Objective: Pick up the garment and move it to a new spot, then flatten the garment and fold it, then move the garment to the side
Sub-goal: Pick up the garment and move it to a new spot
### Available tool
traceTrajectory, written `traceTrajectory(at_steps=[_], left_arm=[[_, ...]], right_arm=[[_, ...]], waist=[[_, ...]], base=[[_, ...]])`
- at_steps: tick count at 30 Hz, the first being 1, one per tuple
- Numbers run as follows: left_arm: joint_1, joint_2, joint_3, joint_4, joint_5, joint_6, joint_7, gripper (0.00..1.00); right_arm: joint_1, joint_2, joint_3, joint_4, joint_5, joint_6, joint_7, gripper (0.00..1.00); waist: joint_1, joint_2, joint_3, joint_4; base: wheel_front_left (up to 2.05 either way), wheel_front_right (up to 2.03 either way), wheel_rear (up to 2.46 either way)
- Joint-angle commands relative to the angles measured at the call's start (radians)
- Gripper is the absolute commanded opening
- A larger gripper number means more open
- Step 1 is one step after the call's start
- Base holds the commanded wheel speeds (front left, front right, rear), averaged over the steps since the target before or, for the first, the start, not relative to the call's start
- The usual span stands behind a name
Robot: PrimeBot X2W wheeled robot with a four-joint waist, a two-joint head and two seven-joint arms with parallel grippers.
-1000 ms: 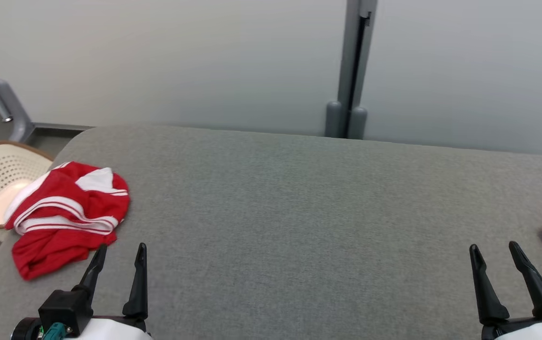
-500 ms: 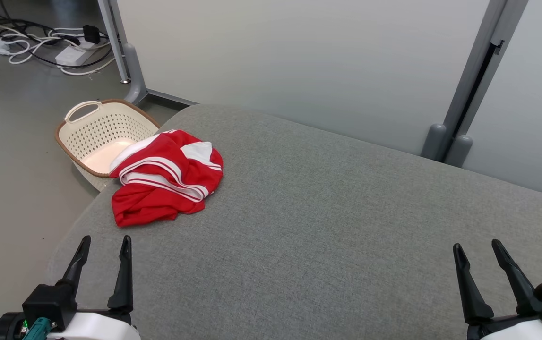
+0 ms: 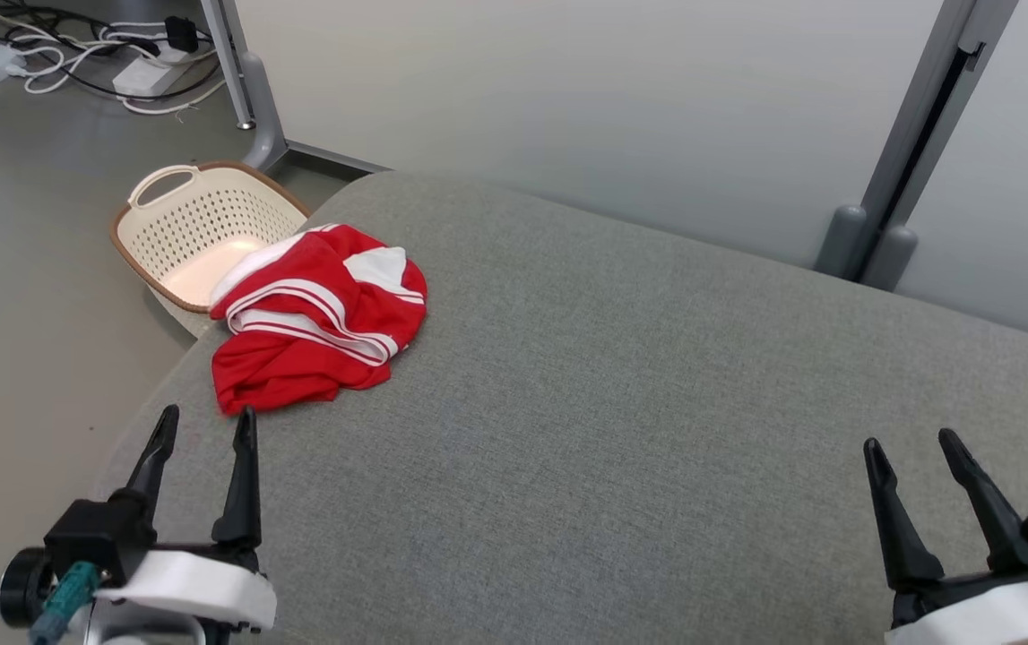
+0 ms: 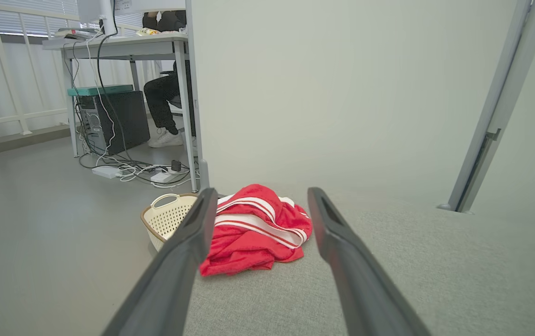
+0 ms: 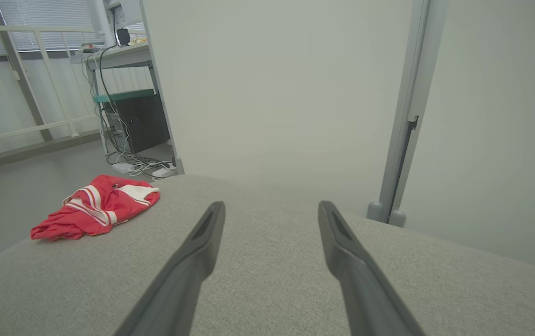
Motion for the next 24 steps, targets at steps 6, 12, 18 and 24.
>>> traceTrajectory(at_steps=[6, 12, 18, 24], left_arm=[[-0.189, -0.039, 0.027, 0.125, -0.052, -0.05, -0.04, 1.0], [-0.426, -0.069, 0.064, 0.354, -0.106, -0.119, -0.059, 1.0], [-0.625, -0.056, 0.095, 0.674, -0.148, -0.187, -0.063, 1.0], [-0.74, -0.042, 0.109, 0.952, -0.189, -0.216, -0.04, 1.0]], right_arm=[[-0.091, -0.046, -0.005, -0.081, -0.028, 0.0, 0.059, 1.0], [-0.172, -0.068, -0.028, -0.155, -0.051, 0.0, 0.099, 1.0], [-0.216, -0.067, -0.034, -0.181, -0.066, 0.0, 0.103, 1.0], [-0.245, -0.062, -0.027, -0.164, -0.067, 0.0, 0.087, 1.0]], waist=[[0.0, -0.0001, 0.202, -0.087], [0.0, -0.0001, 0.381, -0.147], [0.0, -0.0001, 0.484, -0.189], [0.0, -0.0001, 0.514, -0.209]], base=[[0.0, 0.0, 0.0], [0.0, 0.0, 0.0], [0.0, 0.0, 0.0], [0.0, 0.0, 0.0]])
